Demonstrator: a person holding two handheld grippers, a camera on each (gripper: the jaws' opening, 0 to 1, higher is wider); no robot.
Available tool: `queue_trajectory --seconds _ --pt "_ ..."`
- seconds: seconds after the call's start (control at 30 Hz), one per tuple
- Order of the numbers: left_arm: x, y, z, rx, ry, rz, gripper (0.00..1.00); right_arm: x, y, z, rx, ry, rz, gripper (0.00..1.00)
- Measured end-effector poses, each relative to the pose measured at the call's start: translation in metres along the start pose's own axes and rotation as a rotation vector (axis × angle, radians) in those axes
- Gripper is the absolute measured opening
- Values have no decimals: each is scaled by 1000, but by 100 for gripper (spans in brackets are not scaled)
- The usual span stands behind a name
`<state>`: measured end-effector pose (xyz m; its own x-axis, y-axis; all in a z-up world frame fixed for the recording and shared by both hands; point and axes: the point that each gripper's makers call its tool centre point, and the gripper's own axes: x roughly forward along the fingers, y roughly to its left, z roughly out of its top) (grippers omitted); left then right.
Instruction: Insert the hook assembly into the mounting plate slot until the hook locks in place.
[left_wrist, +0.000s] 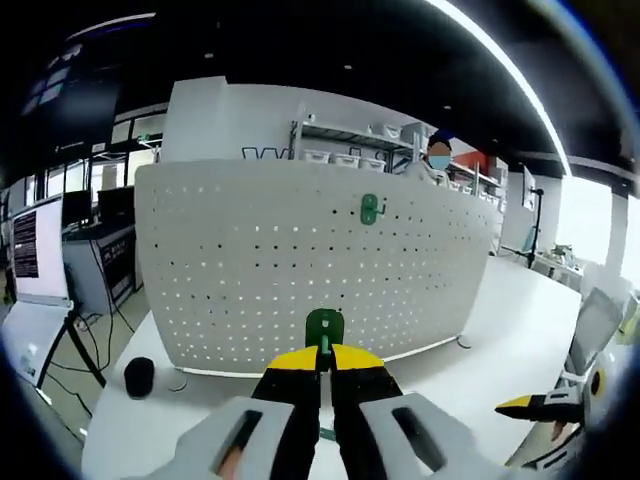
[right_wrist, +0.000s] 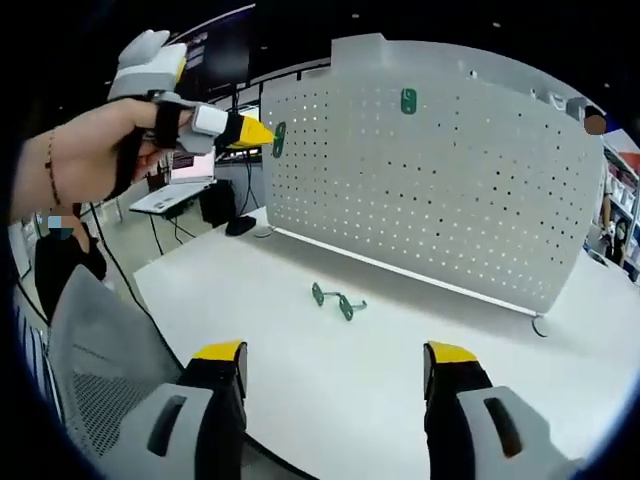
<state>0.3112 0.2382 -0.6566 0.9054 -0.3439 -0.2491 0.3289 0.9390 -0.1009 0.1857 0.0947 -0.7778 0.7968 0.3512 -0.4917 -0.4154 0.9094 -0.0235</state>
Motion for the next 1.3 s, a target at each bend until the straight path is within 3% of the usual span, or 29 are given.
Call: queue_trajectory --seconds 0.07,0.43,0.77,0.97,1.3 --pt "4 1 7 45 -26 16 1 -1 0 -1 1 2 2 69" --pt "32 -10 30 69 -70 47 1 -3 5 -5 -35 4 17 65" --pt "54 -12 50 -3 -132 109 1 -2 12 -8 -53 16 54 64" --pt "67 -23 63 -2 -162 112 1 -2 14 -9 -46 19 72 64" --pt "86 -23 80 -30 -194 146 1 -4 17 -5 -43 -7 100 59"
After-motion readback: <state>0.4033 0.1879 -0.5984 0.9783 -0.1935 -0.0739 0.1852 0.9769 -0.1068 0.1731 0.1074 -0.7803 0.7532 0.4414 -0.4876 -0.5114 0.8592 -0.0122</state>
